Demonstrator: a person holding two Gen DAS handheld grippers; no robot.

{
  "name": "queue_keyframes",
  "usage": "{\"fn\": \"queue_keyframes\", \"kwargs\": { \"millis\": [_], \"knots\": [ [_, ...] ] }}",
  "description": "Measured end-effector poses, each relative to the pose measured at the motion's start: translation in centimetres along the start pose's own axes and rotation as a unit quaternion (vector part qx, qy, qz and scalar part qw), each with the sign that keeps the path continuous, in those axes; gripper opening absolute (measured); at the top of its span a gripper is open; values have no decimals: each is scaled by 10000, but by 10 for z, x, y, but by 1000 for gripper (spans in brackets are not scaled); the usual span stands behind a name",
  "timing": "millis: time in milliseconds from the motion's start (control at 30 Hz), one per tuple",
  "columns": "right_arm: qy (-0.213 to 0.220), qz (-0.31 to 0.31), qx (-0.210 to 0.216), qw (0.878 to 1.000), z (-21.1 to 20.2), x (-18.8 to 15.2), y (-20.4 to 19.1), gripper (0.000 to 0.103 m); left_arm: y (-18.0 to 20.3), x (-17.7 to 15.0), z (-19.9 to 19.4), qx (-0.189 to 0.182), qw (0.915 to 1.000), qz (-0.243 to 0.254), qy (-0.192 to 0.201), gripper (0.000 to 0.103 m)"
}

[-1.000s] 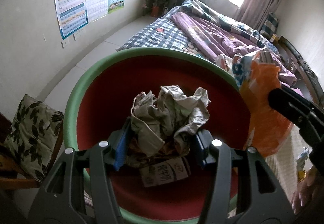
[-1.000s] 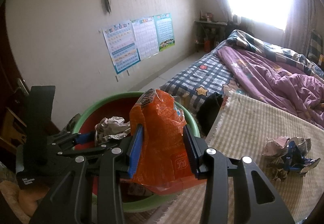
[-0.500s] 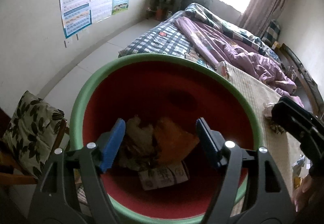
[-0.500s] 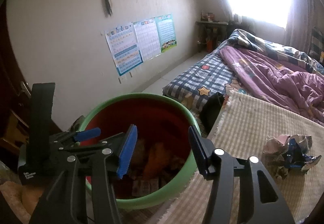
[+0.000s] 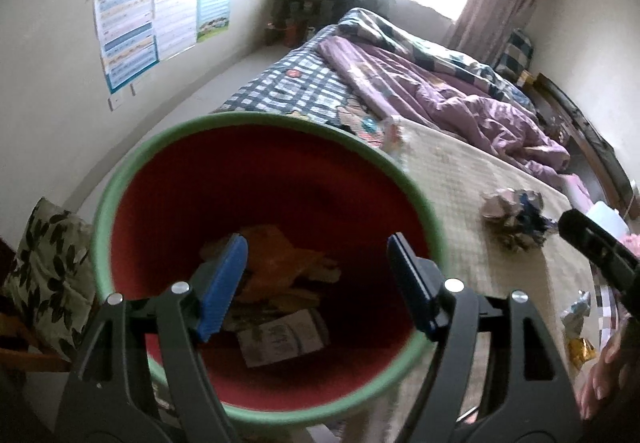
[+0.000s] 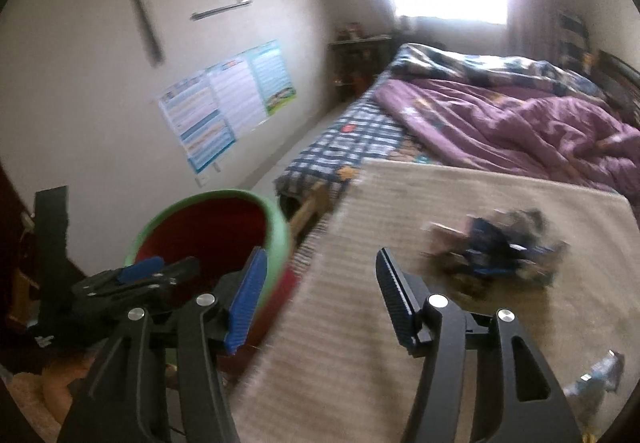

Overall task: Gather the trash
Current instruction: 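Grasp the yellow wrapper with the right tool while the left tool grasps the white-blue printed bag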

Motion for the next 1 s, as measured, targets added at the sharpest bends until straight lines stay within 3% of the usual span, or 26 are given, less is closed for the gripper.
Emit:
{"fn": "queue_keyframes", "kwargs": {
  "millis": [167, 300, 433, 567, 733, 767, 800, 867, 1000],
  "knots": [
    [118, 243, -403, 9988, -30, 4, 62, 57, 40, 6, -2, -101, 9997, 227, 16, 70],
    [187, 340, -972, 9945, -60, -2, 126, 62, 71, 5, -2, -167, 9993, 323, -12, 70],
    [-36, 651, -1336, 9889, -87, -21, 190, 63, 109, 2, -2, -246, 9988, 407, -61, 70],
    [-534, 1124, -1245, 9844, -102, -50, 232, 63, 152, -2, 1, -362, 9980, 507, -127, 70],
    [-1252, 1252, -984, 9793, -103, -94, 249, 63, 207, -2, 2, -507, 9961, 709, -135, 70],
    [-1375, 1212, -962, 9783, -103, -103, 251, 60, 217, -2, 2, -530, 9957, 748, -127, 70],
    [-1471, 1155, -947, 9778, -102, -110, 253, 48, 225, -2, 1, -556, 9953, 787, -120, 70],
    [-1513, 1039, -986, 9780, -105, -114, 260, 36, 247, -4, 2, -651, 9938, 893, -131, 70],
    [-1169, 1108, -936, 9825, -126, -98, 279, 33, 281, -6, 7, -798, 9909, 1072, -169, 71]
  ]
}}
Point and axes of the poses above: each gripper's, at about its wrist camera, not at the fingertips, and z roughly the way its jaws point, y to its right, x to its top, the point moved 9 cm from there along z, roughly the way its jaws point, and after that the axes turned 15 degrees about z, right-handed, at the moved point
